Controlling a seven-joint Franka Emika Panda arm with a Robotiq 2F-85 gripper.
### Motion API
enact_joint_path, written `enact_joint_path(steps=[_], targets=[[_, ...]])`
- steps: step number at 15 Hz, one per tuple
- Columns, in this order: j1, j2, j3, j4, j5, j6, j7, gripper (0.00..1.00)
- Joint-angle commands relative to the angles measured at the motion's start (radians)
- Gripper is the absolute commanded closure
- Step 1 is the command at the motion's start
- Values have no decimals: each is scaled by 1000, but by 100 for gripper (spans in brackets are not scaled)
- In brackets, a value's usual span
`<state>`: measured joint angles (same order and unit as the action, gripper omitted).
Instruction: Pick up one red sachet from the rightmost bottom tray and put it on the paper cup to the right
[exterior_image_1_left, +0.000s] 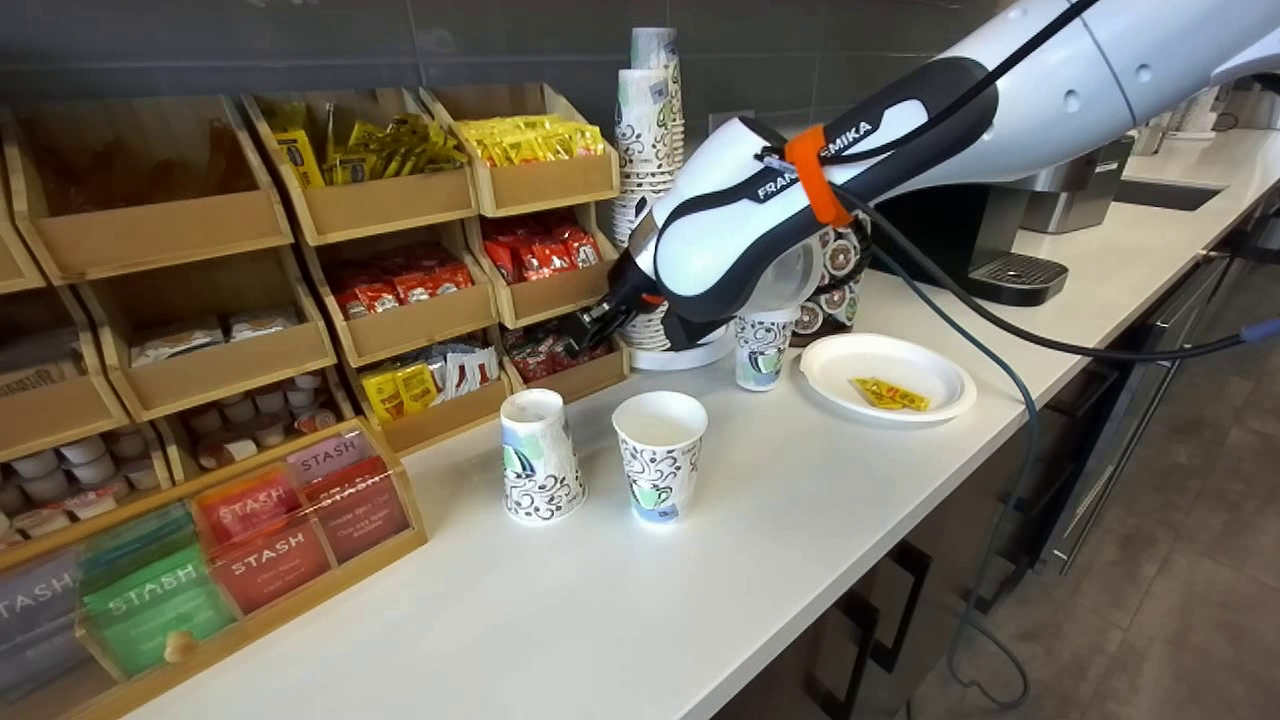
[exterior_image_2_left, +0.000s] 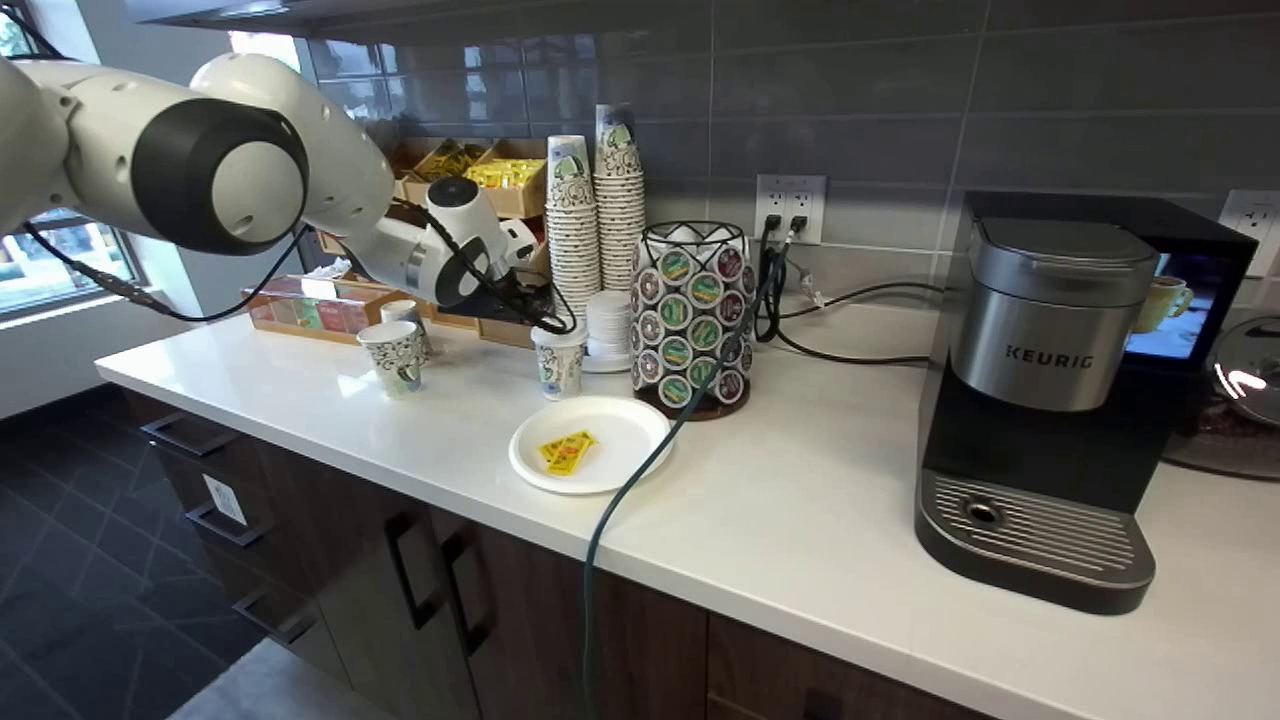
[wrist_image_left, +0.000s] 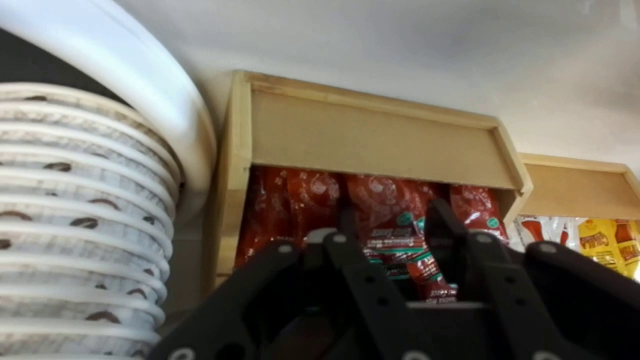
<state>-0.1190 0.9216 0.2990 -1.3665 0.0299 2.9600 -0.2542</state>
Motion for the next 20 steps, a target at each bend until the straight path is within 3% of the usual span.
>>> enact_joint_path(steps=[1, 4, 13, 20], targets=[[-20, -27, 21, -71, 15, 77, 2, 84], [-18, -29, 17, -83, 6, 105, 14, 100], [-3, -149, -33, -209, 12, 115, 77, 100], [-30, -229, -8, -307, 22, 115, 93, 100]])
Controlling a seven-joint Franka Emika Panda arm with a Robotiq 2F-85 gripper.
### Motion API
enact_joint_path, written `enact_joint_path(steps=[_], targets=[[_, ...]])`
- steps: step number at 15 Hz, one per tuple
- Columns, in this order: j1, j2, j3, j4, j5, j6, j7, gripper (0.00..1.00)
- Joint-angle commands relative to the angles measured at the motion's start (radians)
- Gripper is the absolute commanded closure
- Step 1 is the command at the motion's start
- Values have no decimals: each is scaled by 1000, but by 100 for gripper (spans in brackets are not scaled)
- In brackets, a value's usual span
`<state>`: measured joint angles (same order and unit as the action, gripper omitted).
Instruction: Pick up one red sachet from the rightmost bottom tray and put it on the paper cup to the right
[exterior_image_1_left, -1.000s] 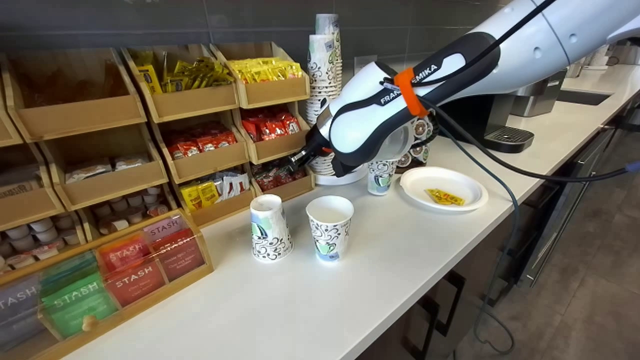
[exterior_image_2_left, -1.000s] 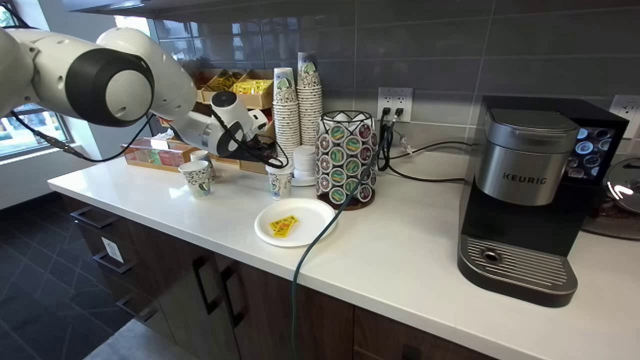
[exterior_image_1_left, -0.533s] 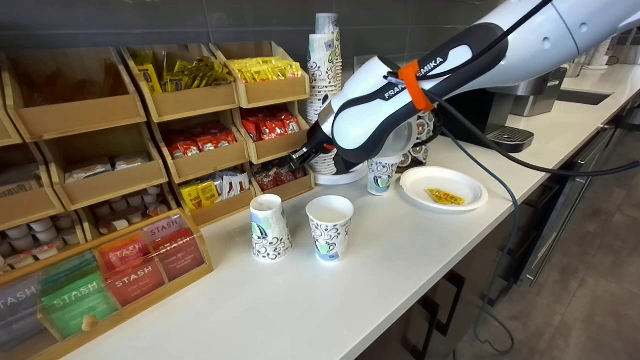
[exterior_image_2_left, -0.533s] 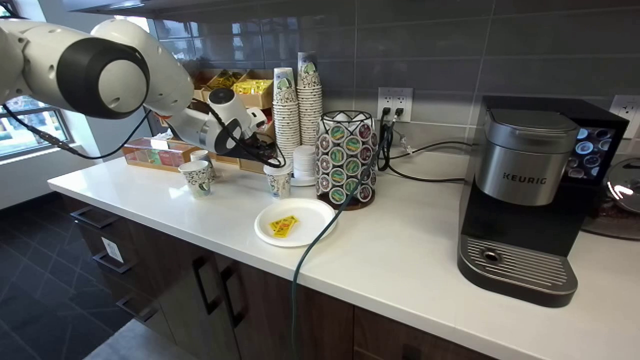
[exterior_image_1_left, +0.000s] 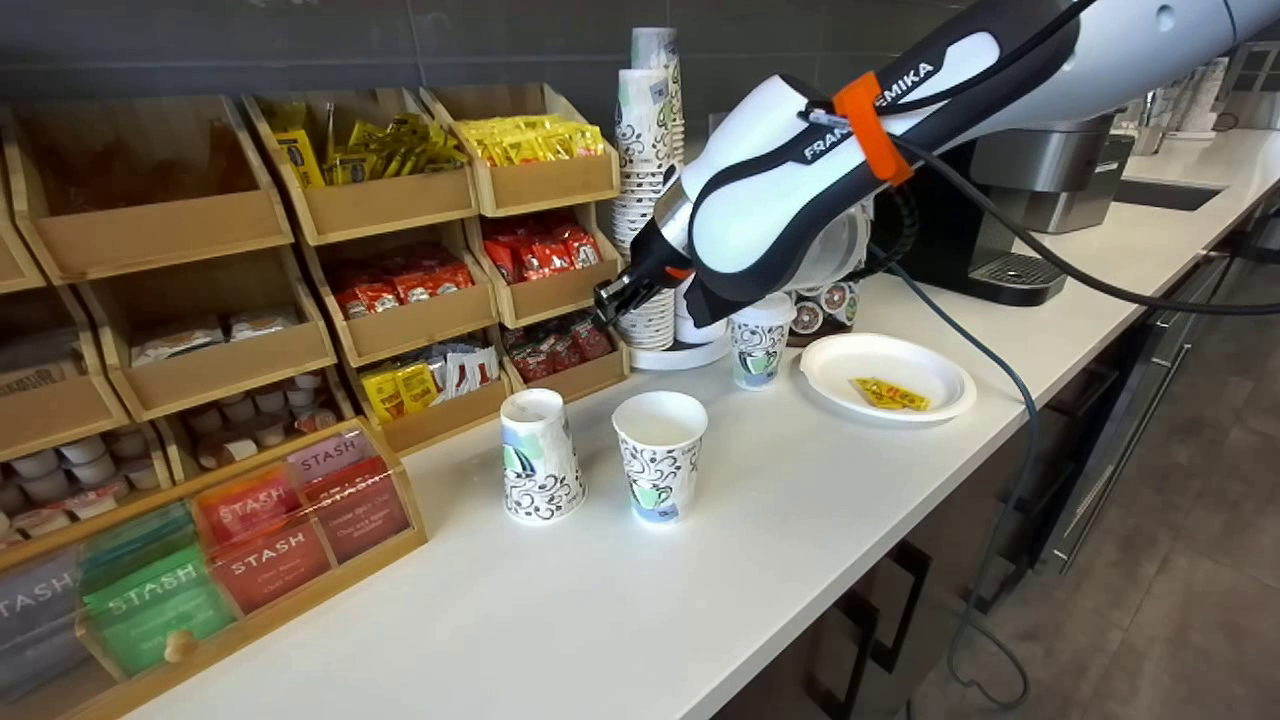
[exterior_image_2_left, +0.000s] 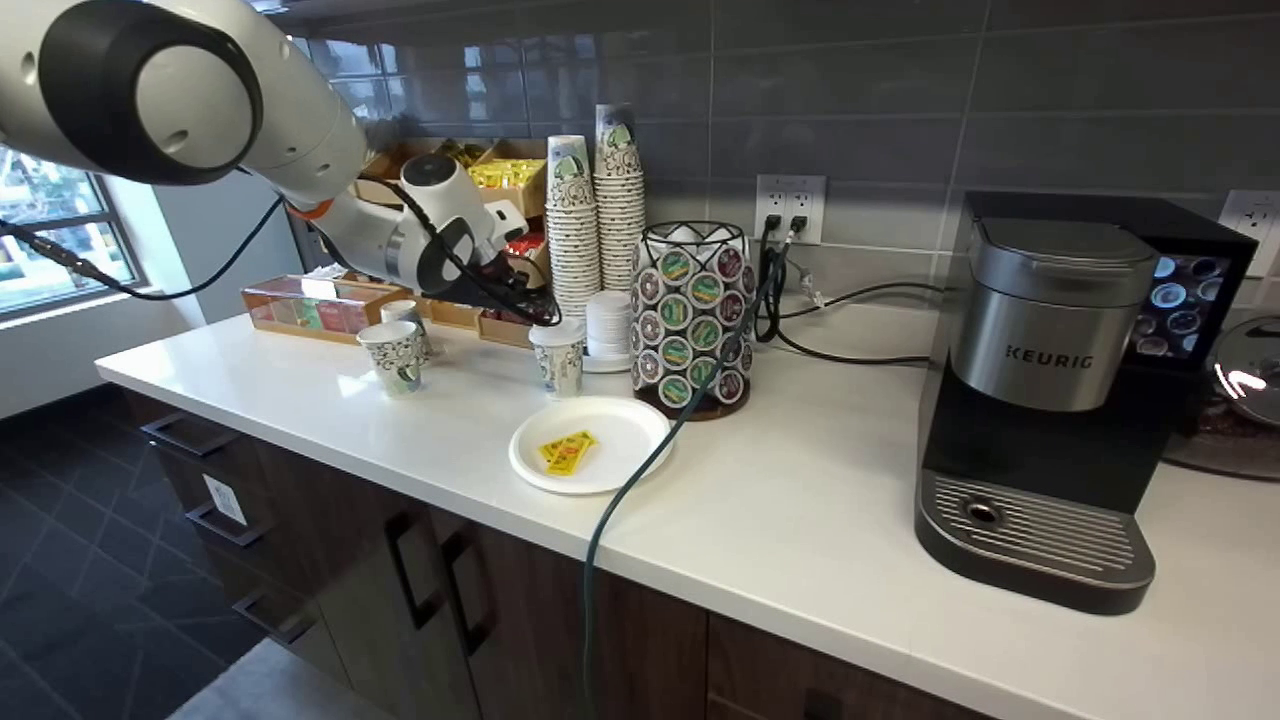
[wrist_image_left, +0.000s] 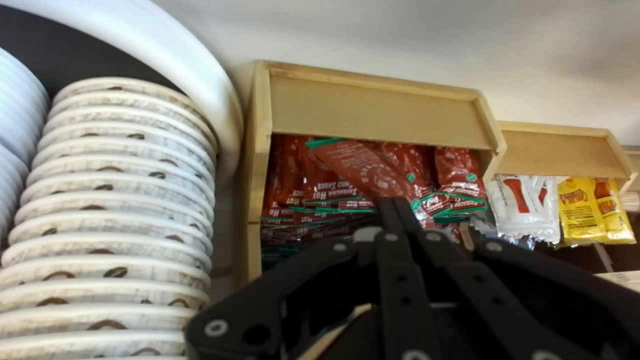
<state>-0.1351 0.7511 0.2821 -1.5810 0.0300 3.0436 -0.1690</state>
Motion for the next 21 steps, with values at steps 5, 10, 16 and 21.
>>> enact_joint_path(steps=[5, 10, 16, 21], targets=[[-11, -117, 2, -154, 20, 48, 16, 100], [3, -177, -22, -218, 32, 24, 64, 100], [128, -268, -203, -308, 53, -85, 262, 100], [174, -333, -257, -339, 62, -287, 389, 100]])
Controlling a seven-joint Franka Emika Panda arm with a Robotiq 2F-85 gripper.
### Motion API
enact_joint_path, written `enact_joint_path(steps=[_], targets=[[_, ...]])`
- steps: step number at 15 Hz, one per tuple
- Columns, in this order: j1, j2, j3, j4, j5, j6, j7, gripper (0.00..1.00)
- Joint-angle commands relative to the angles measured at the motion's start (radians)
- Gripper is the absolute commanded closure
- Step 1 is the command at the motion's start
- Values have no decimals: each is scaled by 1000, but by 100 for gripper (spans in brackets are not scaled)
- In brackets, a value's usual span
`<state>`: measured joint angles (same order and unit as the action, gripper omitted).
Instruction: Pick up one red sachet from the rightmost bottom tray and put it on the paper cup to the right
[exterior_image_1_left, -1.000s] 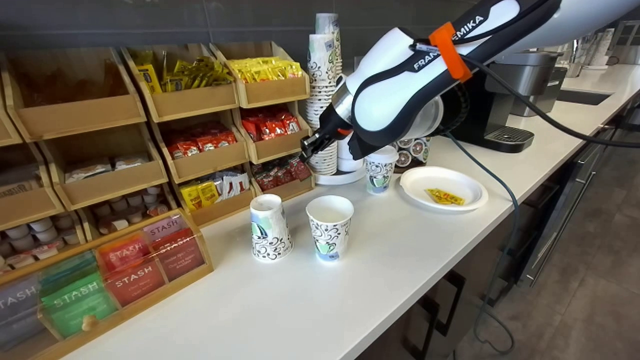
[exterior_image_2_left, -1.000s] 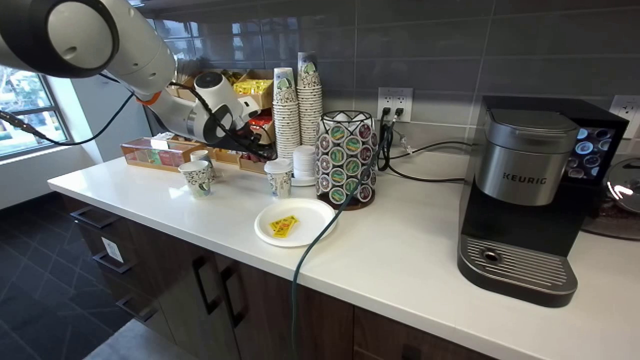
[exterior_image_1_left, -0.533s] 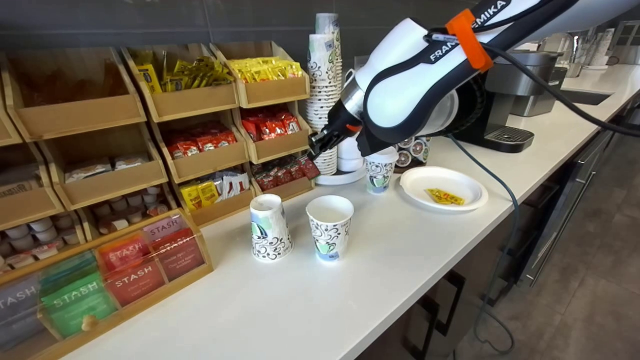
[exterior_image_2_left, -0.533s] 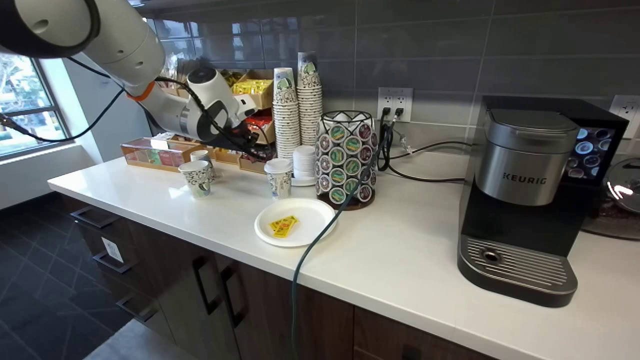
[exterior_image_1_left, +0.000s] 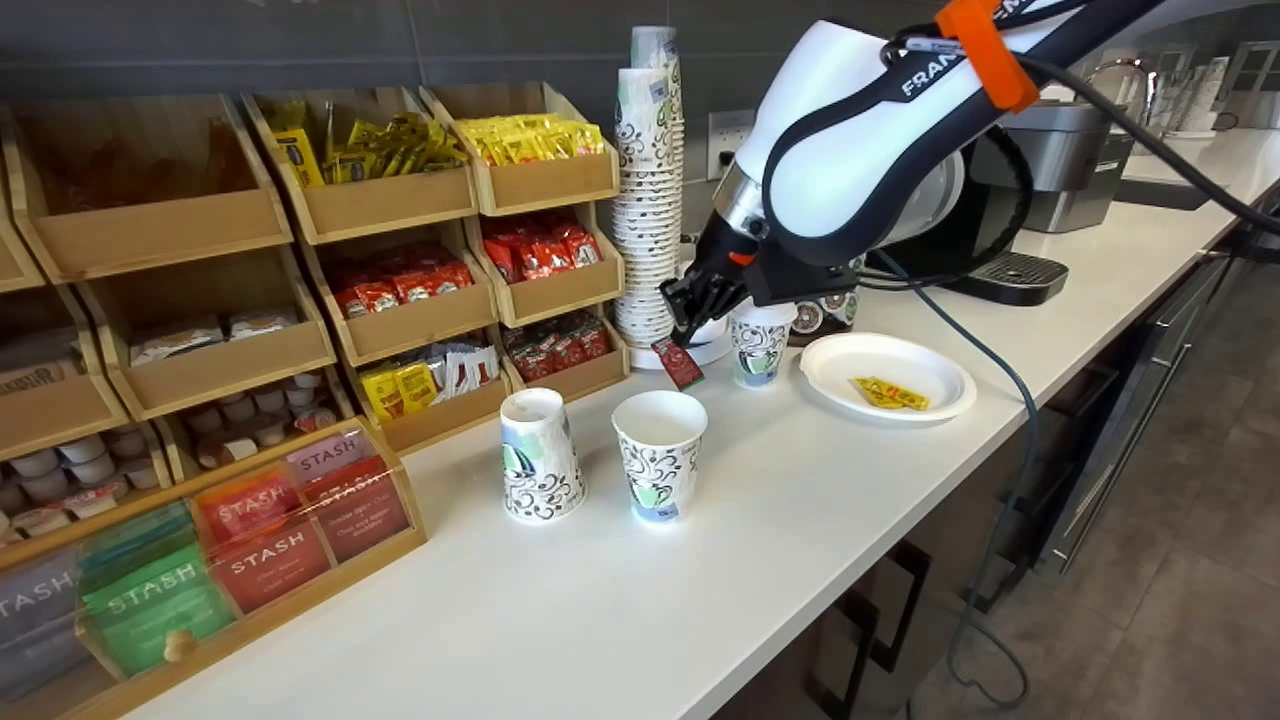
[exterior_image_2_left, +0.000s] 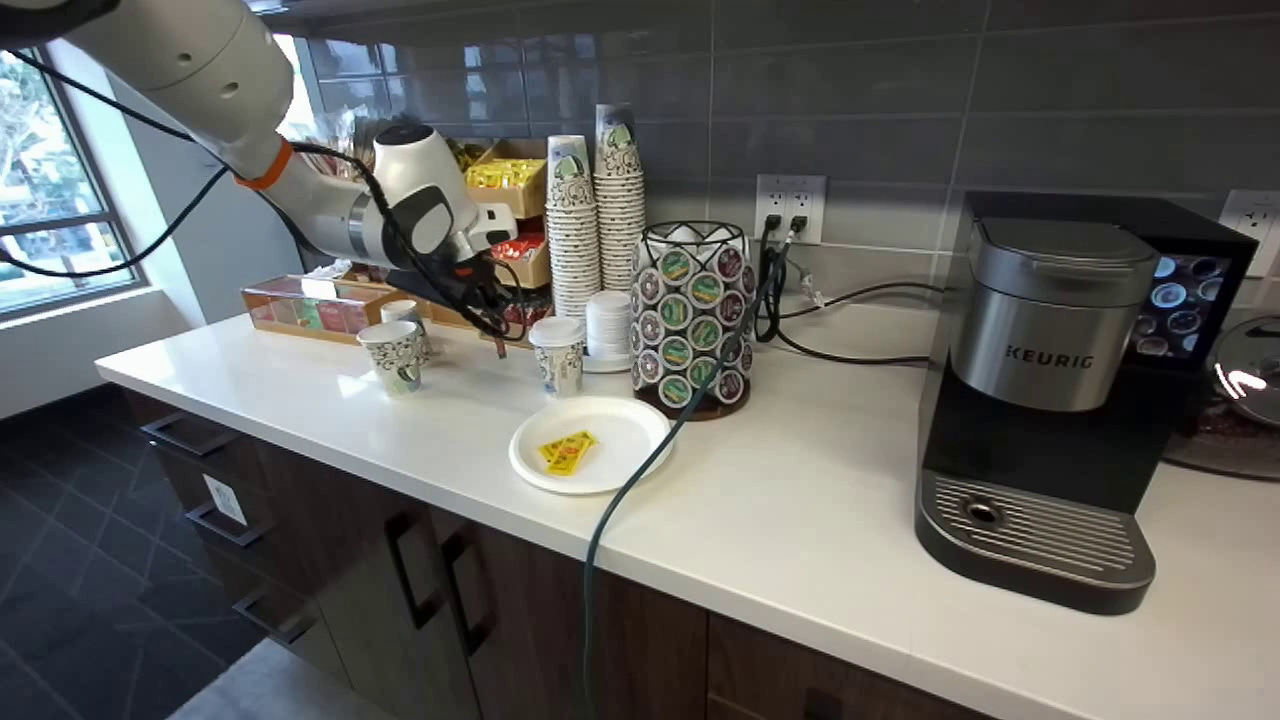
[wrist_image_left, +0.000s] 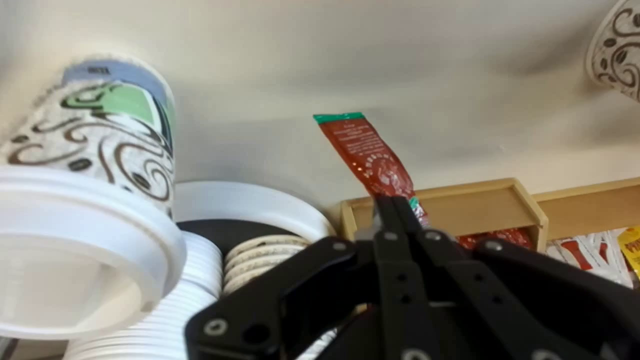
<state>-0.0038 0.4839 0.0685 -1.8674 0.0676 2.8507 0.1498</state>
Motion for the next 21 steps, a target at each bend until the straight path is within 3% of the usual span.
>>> enact_joint_path(steps=[1, 5, 7, 8, 13, 14, 18, 21], targets=[[50, -73, -52, -52, 21, -119, 94, 100], [14, -86, -25, -23, 104, -248, 122, 100], [7, -77, -12, -19, 139, -121, 74, 100], [28, -73, -39, -11, 100, -178, 99, 99], [24, -73, -32, -8, 119, -135, 92, 100], [41, -80, -64, -6, 91, -145, 135, 100], [39, -109, -116, 20, 100, -219, 232, 100], [12, -139, -119, 40, 146, -327, 269, 100]])
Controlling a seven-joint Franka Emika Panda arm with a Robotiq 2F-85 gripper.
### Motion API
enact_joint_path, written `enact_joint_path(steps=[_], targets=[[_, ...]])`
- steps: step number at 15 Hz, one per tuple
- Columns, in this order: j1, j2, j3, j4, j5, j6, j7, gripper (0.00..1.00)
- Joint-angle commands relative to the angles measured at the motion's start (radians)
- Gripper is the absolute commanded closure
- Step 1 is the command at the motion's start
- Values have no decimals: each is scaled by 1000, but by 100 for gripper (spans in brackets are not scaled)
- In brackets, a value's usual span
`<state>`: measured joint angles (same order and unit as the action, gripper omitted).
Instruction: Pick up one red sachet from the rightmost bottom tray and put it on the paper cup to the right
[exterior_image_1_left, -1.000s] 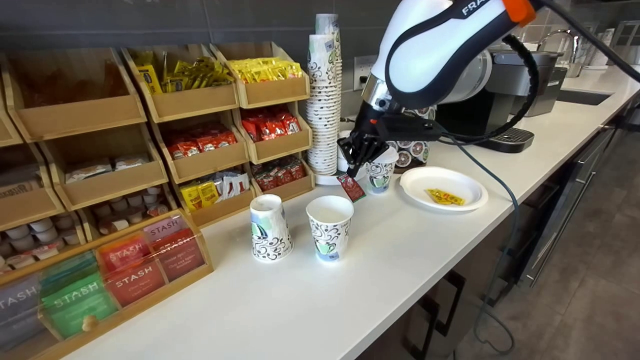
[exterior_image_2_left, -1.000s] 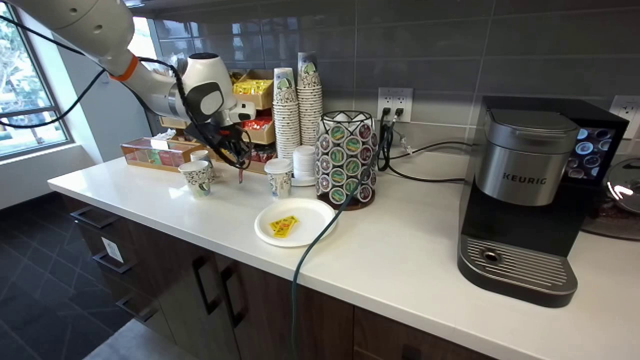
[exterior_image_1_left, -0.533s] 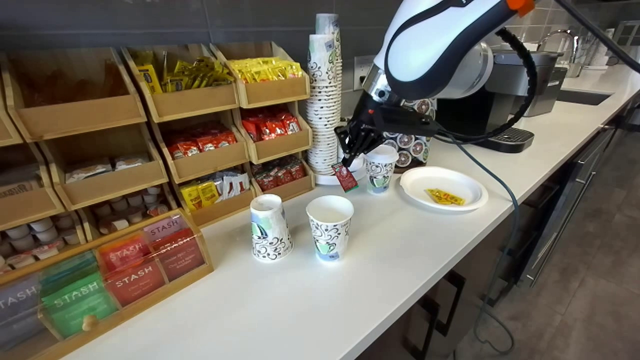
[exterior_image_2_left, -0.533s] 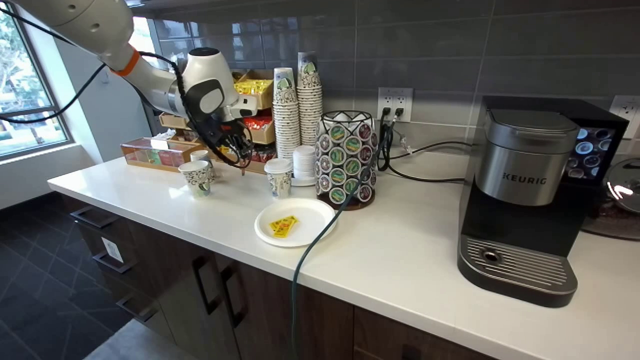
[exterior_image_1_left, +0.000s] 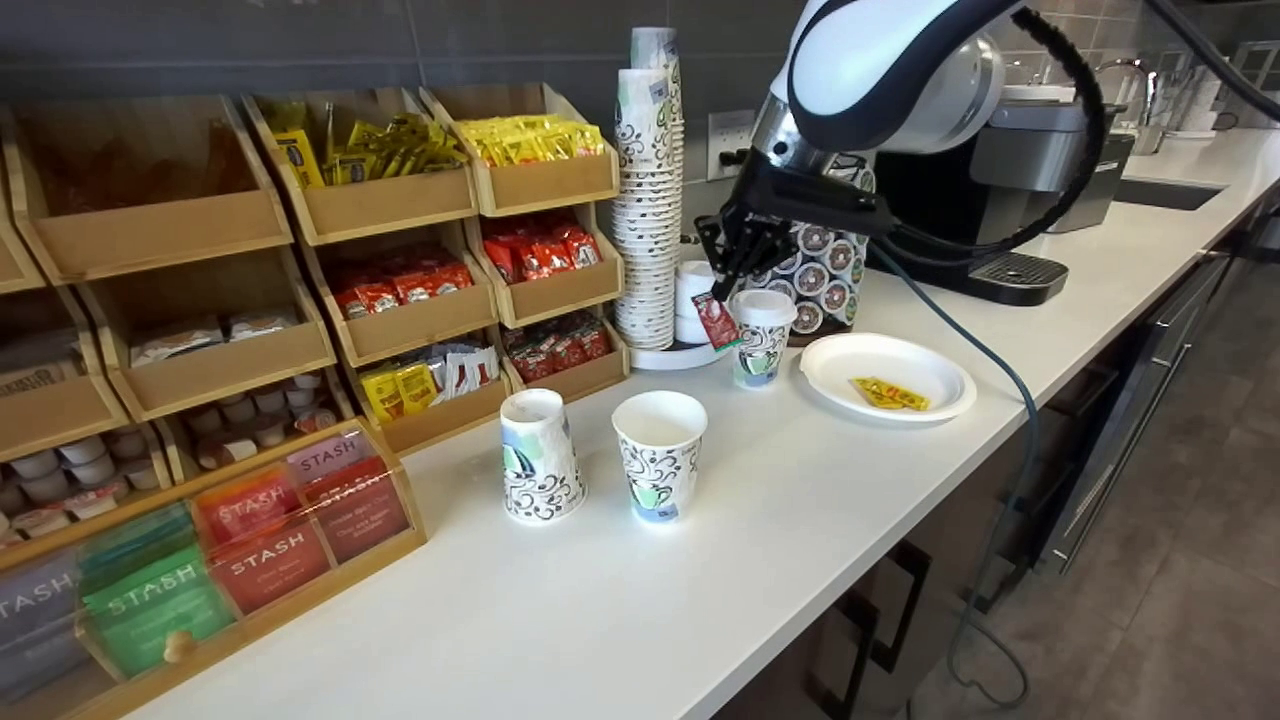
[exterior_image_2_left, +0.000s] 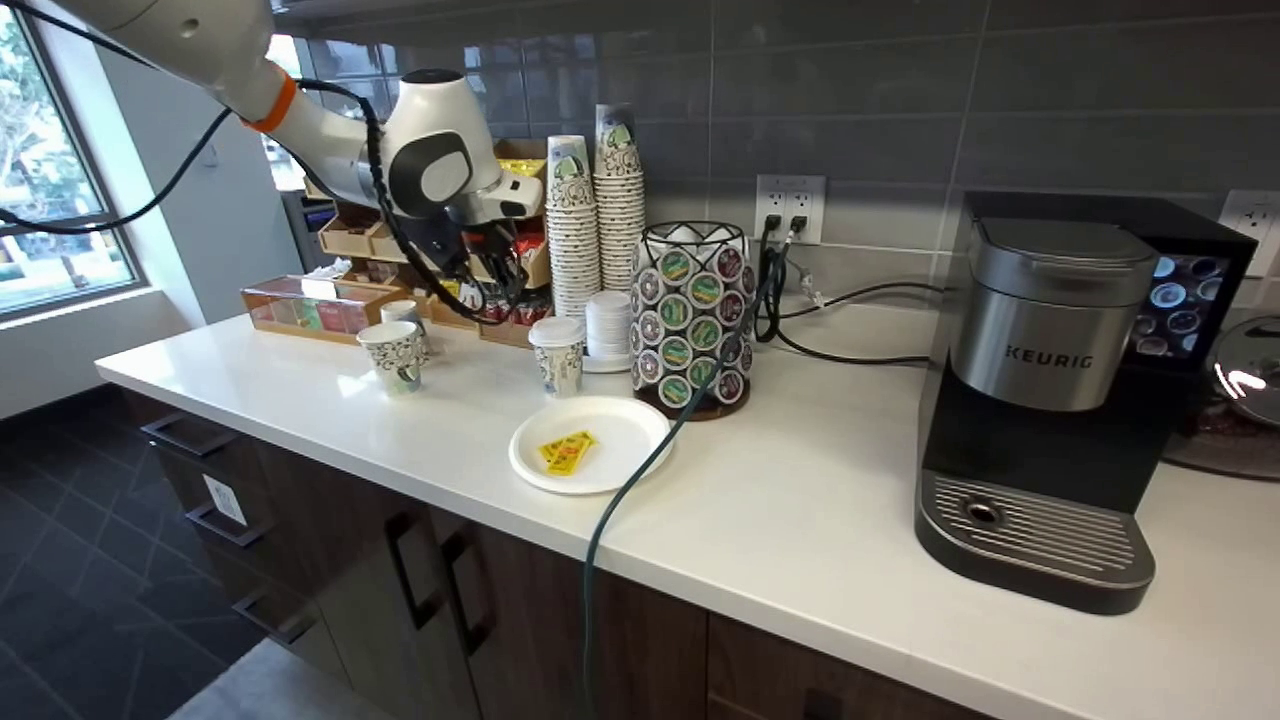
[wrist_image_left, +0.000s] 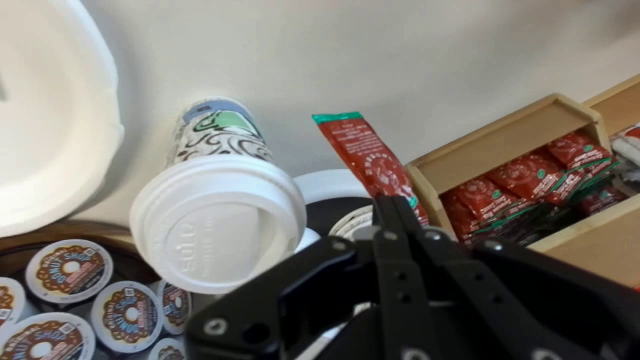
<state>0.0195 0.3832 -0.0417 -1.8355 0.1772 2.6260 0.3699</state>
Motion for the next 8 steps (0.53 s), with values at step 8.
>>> enact_joint_path(steps=[8], targets=[[-42, -36, -33, 57, 158, -79, 237, 100]])
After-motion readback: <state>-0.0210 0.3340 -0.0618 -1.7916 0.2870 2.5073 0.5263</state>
